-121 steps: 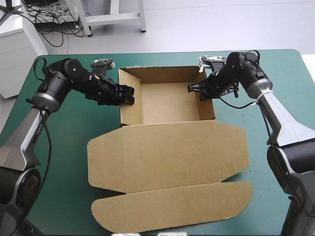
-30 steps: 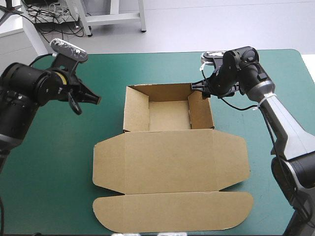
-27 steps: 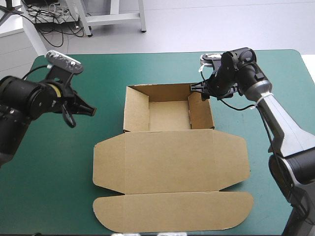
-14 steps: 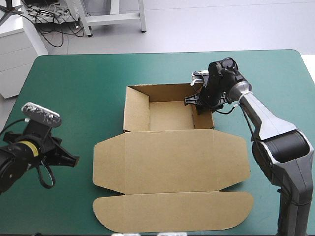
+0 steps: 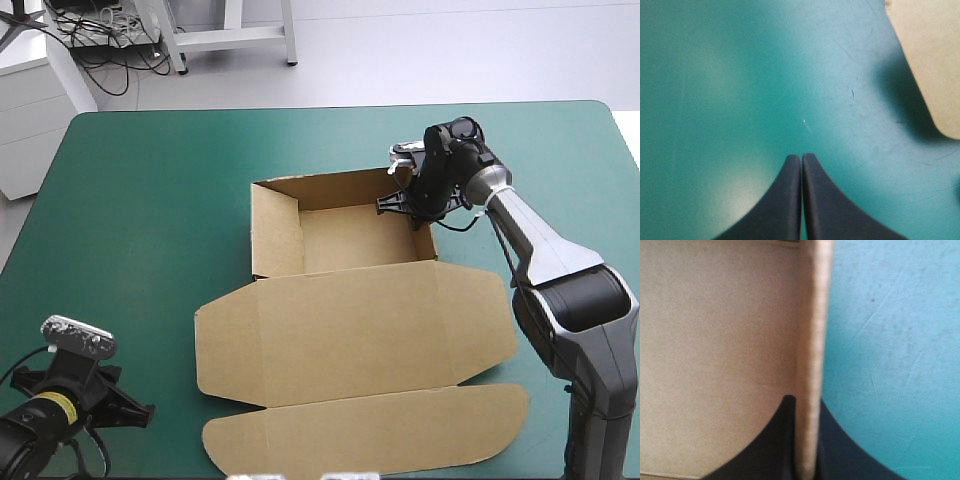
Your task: Fold the box
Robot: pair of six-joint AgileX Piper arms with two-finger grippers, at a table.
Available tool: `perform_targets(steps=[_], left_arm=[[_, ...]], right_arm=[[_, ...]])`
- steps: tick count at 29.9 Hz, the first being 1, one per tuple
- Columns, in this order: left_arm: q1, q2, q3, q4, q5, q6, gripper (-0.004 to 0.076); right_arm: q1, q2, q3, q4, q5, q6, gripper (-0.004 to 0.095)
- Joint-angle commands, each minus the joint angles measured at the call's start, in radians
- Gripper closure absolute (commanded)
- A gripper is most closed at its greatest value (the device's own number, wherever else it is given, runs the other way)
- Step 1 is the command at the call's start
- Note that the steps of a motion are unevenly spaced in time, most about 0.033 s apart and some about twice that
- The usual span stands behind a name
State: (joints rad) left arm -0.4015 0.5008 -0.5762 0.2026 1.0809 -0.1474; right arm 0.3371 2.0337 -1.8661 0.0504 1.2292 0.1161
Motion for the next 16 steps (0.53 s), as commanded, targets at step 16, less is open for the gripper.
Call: perform_targets(steps=[16], left_arm=[[-0.001, -0.034, 0.057, -0.008, -0.041, -0.1, 0.0734]], right_arm=[[-0.748, -0.194, -0.03, -0.032, 0.027, -0.068, 0.0922]])
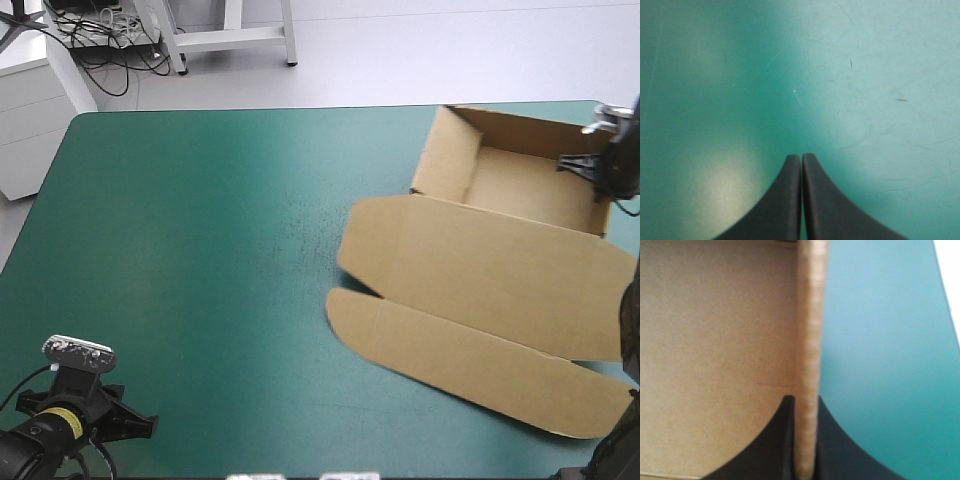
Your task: Fold the box
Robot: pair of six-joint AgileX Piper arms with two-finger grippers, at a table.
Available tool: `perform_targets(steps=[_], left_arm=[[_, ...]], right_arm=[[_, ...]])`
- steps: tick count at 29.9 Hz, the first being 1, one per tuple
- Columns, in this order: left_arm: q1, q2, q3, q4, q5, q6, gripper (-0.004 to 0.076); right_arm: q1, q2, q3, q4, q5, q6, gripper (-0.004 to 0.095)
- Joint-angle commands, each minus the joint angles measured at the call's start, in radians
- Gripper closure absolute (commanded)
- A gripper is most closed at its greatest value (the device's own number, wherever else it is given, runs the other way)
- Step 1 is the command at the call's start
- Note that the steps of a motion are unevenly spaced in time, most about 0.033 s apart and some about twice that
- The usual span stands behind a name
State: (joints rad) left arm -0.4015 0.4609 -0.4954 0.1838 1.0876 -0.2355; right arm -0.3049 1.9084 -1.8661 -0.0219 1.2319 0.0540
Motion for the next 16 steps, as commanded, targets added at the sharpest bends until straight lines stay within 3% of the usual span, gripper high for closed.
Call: perform_targets(steps=[1, 4, 10, 12, 16], left_arm=[[-0.001, 0.006, -0.024, 0.011, -0.048, -0.012, 0.0734], [-0.001, 0.006, -0.024, 0.011, -0.049, -0.012, 0.0734], [-0.001, 0.006, -0.024, 0.011, -0.052, -0.012, 0.0734], [-0.001, 0.006, -0.024, 0.012, -0.052, -0.012, 0.0734], [-0.001, 0.006, -0.024, 0.03, -0.052, -0.012, 0.0734]], right_arm=[[-0.149, -0.069, -0.03, 0.047, 0.023, -0.006, 0.0922], [-0.233, -0.069, -0.03, 0.05, 0.023, -0.006, 0.0922], [-0.255, -0.069, -0.03, 0.046, 0.023, 0.008, 0.091], [-0.251, -0.069, -0.03, 0.036, 0.023, 0.008, 0.0857], [-0.251, -0.075, -0.03, 0.022, 0.023, 0.01, 0.0612]])
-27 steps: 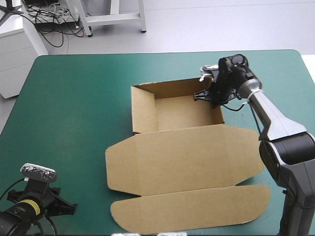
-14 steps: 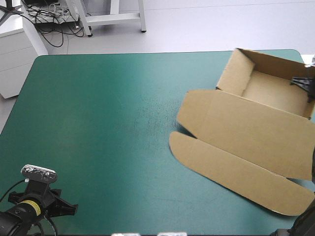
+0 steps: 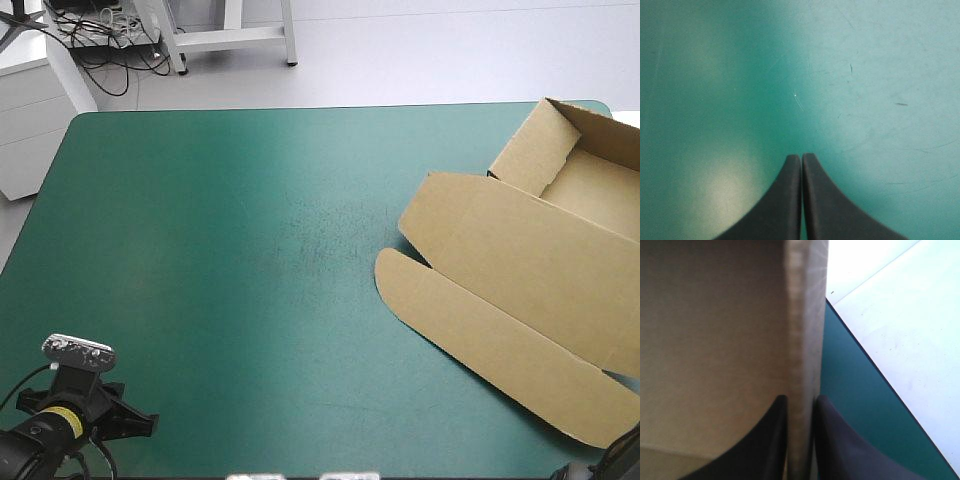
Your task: Fold the box
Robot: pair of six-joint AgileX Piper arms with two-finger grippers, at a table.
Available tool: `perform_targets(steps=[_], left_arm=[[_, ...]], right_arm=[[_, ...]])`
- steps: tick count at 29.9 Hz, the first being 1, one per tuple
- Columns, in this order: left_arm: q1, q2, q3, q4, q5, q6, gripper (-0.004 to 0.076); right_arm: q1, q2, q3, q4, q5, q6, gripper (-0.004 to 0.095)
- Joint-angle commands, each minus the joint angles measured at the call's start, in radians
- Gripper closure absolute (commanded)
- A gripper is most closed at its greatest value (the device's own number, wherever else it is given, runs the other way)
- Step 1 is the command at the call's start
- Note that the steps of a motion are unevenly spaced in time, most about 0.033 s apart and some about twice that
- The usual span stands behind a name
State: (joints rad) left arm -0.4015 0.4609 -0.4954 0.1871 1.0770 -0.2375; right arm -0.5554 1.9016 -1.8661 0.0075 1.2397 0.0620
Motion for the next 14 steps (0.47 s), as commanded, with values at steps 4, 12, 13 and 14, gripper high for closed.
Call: perform_targets(steps=[4, 12, 13, 14], left_arm=[[-0.001, 0.006, -0.024, 0.049, -0.041, -0.01, 0.0734], [-0.001, 0.006, -0.024, 0.06, -0.041, -0.01, 0.0734], [-0.001, 0.006, -0.024, 0.06, -0.046, -0.01, 0.0734], [-0.001, 0.006, -0.024, 0.06, -0.049, -0.01, 0.0734]], right_arm=[[-0.001, -0.083, -0.03, 0.03, 0.015, 0.015, 0.0477], [-0.001, -0.192, 0.017, 0.032, 0.015, 0.019, 0.0501], [-0.001, -0.209, 0.031, 0.032, 0.015, 0.019, 0.0512], [-0.001, -0.231, 0.051, 0.032, 0.015, 0.012, 0.0531]])
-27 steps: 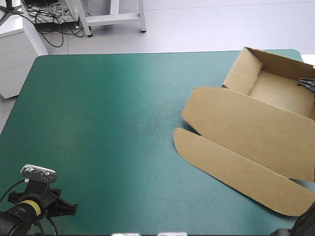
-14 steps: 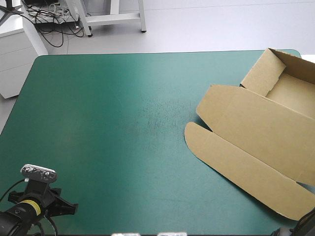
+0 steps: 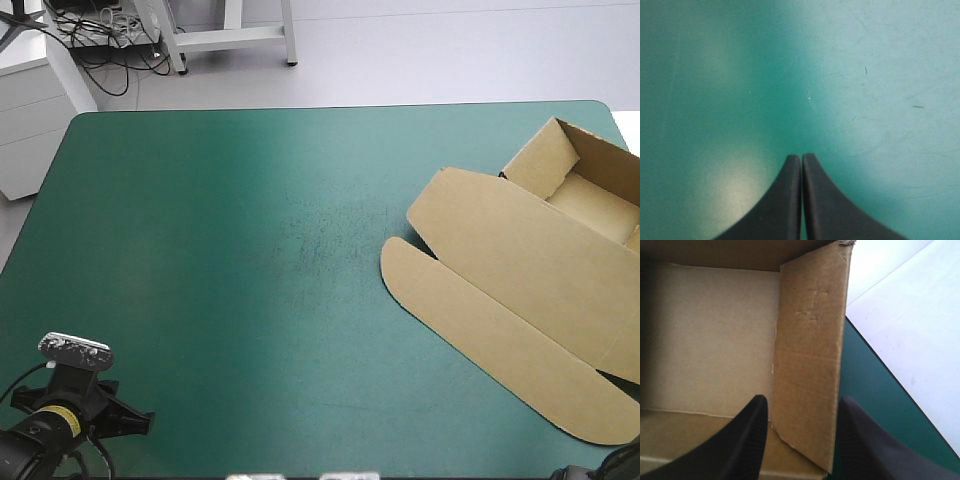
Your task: Fold the box
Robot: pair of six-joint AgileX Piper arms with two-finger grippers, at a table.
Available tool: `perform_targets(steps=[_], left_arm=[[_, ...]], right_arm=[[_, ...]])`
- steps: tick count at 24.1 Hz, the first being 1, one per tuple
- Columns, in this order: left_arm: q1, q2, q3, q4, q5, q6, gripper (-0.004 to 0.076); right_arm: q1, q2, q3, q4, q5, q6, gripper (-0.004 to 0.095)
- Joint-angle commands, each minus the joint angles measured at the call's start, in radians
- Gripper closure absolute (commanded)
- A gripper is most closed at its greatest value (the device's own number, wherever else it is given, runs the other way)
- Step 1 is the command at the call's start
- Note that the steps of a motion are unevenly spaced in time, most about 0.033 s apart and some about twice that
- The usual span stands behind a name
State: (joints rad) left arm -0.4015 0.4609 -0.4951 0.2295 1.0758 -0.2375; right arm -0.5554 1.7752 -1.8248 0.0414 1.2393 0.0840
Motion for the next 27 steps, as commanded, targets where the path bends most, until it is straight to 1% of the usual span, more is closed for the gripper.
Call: perform_targets(steps=[1, 3, 5, 7, 9, 10, 13, 16, 18, 20, 22, 23, 25, 27], left_arm=[[-0.001, 0.006, -0.024, 0.018, -0.049, -0.01, 0.0734], [-0.001, 0.006, -0.024, 0.018, -0.049, -0.006, 0.0734], [-0.001, 0.006, -0.024, 0.018, -0.049, -0.006, 0.0734], [-0.001, 0.006, -0.024, 0.018, -0.056, 0.022, 0.0734], [-0.001, 0.006, -0.024, 0.018, -0.065, 0.048, 0.0734], [-0.001, 0.006, -0.024, 0.018, -0.068, 0.052, 0.0734], [-0.001, 0.006, -0.024, 0.015, -0.07, 0.058, 0.0734], [-0.001, 0.004, -0.024, 0.014, -0.07, 0.061, 0.0734], [-0.001, 0.004, -0.024, 0.014, -0.075, 0.061, 0.0734], [-0.001, 0.004, -0.026, 0.014, -0.087, 0.061, 0.0734], [-0.001, 0.004, -0.027, 0.014, -0.117, 0.062, 0.0734], [-0.001, 0.004, -0.027, -0.002, -0.161, 0.062, 0.0734], [-0.001, 0.004, -0.025, -0.085, -0.212, 0.084, 0.0734], [-0.001, 0.004, -0.025, -0.128, -0.212, 0.136, 0.0734]], right_arm=[[-0.001, -0.129, 0.031, 0.004, 0.015, -0.022, 0.0552], [-0.001, -0.178, 0.078, 0.034, 0.015, -0.068, 0.0593], [-0.001, -0.243, 0.138, 0.102, 0.015, -0.147, 0.0678], [0.007, -0.317, 0.191, 0.161, 0.015, -0.198, 0.0792], [0.026, -0.387, 0.227, 0.178, 0.015, -0.219, 0.0904], [0.044, -0.427, 0.243, 0.171, 0.013, -0.219, 0.0927], [0.108, -0.535, 0.274, 0.164, 0.013, -0.219, 0.0921], [0.263, -0.697, 0.332, 0.164, 0.013, -0.224, 0.0921], [0.341, -0.782, 0.391, 0.162, 0.013, -0.231, 0.0921], [0.389, -0.876, 0.483, 0.166, 0.013, -0.226, 0.0921], [0.397, -0.986, 0.618, 0.173, 0.013, -0.229, 0.0923], [0.397, -1.04, 0.69, 0.173, 0.013, -0.266, 0.0923], [0.397, -1.131, 0.815, 0.173, 0.008, -0.33, 0.0923], [0.397, -1.186, 0.89, 0.173, -0.006, -0.344, 0.0923]])
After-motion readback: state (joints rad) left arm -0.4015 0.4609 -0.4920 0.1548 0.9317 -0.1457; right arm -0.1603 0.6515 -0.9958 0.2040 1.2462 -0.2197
